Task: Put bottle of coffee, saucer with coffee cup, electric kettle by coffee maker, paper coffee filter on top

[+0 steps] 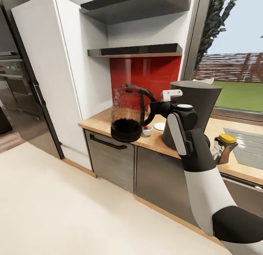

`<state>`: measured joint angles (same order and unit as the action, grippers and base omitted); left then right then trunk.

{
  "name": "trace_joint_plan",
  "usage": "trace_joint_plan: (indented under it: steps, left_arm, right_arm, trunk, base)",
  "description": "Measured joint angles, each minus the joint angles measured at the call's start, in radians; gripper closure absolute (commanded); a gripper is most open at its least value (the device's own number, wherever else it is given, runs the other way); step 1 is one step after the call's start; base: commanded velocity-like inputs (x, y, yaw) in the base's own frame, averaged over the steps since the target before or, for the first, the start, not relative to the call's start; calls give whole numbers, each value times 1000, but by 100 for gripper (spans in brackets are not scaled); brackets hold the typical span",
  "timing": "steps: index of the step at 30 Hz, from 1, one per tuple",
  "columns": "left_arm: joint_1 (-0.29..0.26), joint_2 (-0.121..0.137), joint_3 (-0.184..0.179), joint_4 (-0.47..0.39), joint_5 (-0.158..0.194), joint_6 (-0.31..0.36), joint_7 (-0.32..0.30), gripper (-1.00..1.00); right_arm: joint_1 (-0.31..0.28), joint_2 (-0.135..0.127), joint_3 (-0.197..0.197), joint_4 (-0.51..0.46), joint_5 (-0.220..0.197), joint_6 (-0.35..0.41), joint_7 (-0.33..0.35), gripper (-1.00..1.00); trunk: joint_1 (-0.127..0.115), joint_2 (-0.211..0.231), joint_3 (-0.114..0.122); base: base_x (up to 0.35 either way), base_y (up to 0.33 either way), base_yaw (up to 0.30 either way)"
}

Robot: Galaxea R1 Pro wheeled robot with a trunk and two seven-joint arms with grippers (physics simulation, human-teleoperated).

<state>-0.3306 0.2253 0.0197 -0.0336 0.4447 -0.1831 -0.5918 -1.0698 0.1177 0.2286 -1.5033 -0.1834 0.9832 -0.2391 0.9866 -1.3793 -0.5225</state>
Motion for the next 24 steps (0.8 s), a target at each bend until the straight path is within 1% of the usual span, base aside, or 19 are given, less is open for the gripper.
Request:
trace_joint_plan:
  steps: [3,9,24]
  left_arm:
    - [0,0,0,0,0,0,0,-100]
    - [0,0,0,0,0,0,0,-100]
    - [0,0,0,0,0,0,0,-100]
  right_arm:
    - [3,-1,2,-9,4,4,0,100]
    - [38,-3,2,-35,3,5,-1,100]
    - [46,-3,2,-38,3,5,-1,100]
  trunk:
    - [0,0,0]
    - [0,0,0]
    - [0,0,0]
  base:
    - [0,0,0]
    - [0,0,0]
    - [0,0,0]
